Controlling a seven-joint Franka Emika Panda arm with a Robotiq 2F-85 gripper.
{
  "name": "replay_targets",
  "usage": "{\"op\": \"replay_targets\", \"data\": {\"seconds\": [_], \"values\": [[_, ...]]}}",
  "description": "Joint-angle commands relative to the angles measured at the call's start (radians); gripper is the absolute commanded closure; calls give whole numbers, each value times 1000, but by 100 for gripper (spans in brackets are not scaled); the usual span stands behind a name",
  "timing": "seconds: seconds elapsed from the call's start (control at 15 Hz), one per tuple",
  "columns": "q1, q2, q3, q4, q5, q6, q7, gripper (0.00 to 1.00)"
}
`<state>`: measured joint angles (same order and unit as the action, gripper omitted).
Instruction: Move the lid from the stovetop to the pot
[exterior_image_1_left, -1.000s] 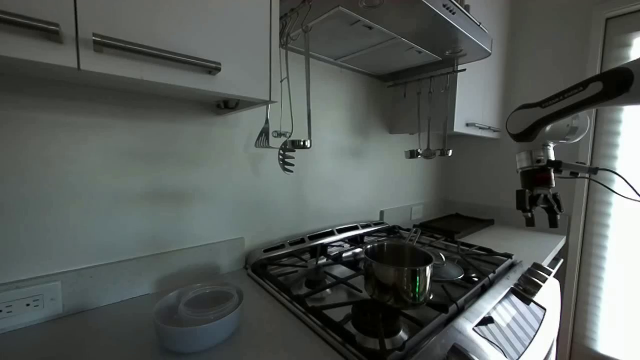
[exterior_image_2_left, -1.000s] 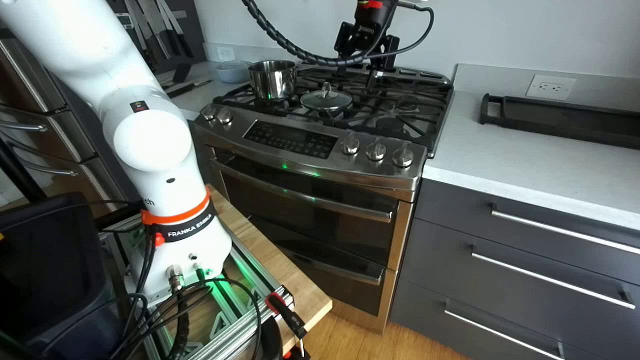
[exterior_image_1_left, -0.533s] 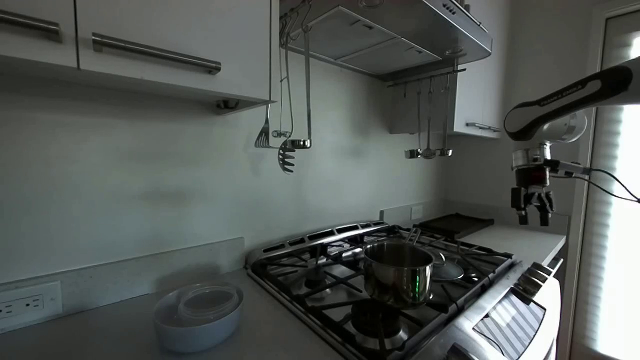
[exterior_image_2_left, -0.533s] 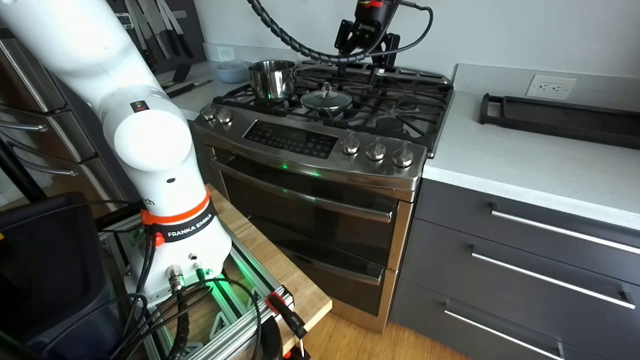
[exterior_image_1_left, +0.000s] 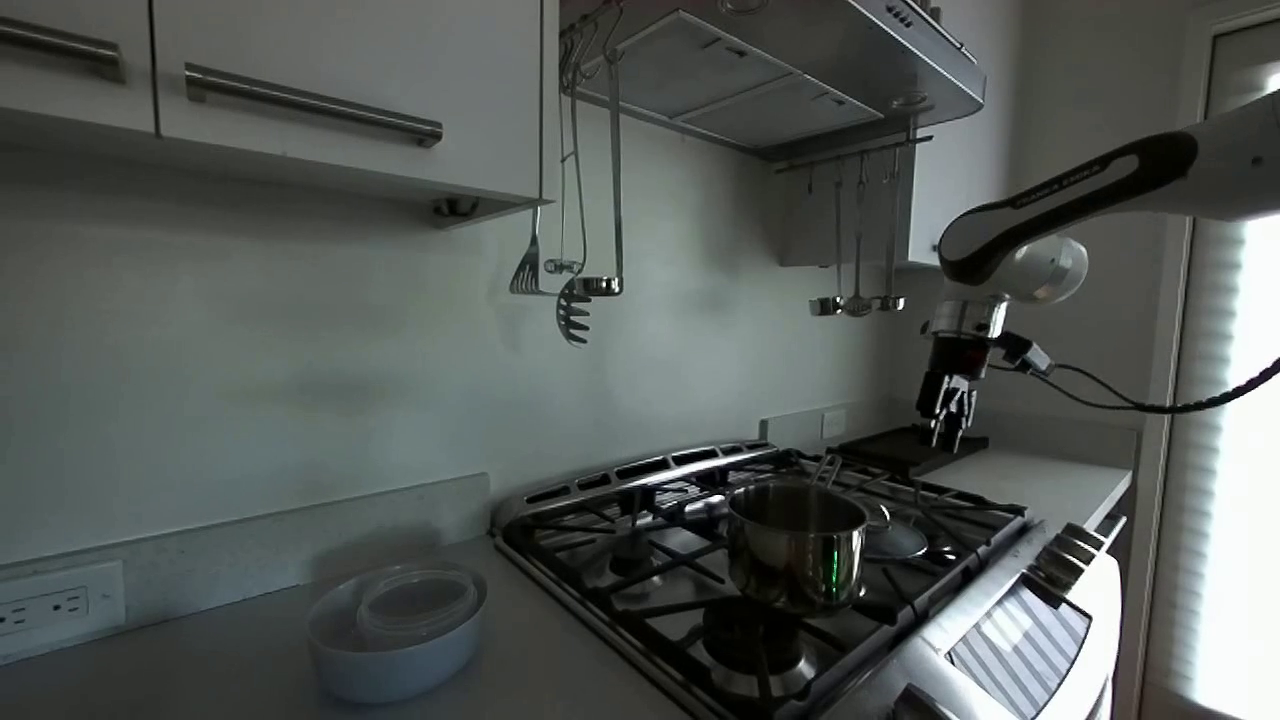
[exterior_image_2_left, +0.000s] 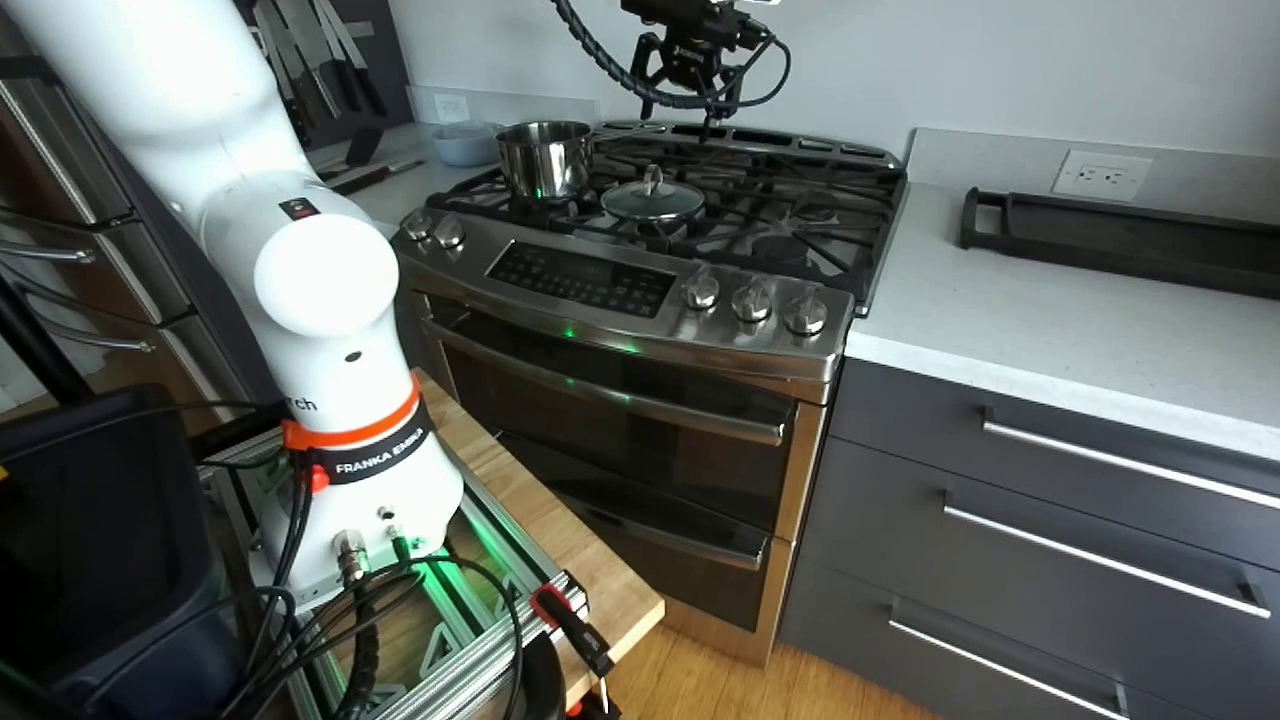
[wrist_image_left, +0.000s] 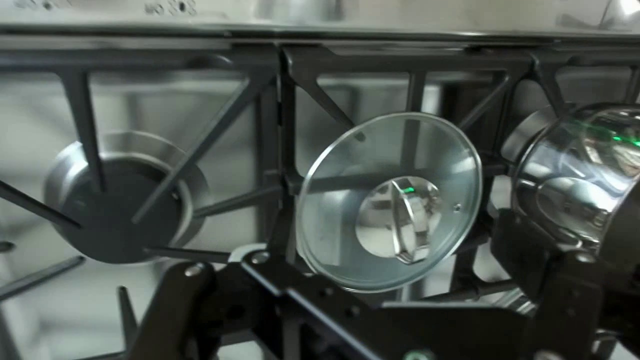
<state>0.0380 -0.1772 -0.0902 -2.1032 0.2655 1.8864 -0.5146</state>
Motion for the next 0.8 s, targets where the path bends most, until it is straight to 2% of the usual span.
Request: {"op": "replay_targets", "data": {"seconds": [0.0, 0.2, 0.27, 0.53, 0.73], "values": [[38, 55, 28, 8, 85, 31, -162, 0], [46, 106, 57, 26, 100, 16, -255, 0], [34, 69, 64, 7, 73, 17, -187, 0], [35, 101, 75, 18, 79, 17, -227, 0], [46, 130, 98, 29, 45, 26, -206, 0]]}}
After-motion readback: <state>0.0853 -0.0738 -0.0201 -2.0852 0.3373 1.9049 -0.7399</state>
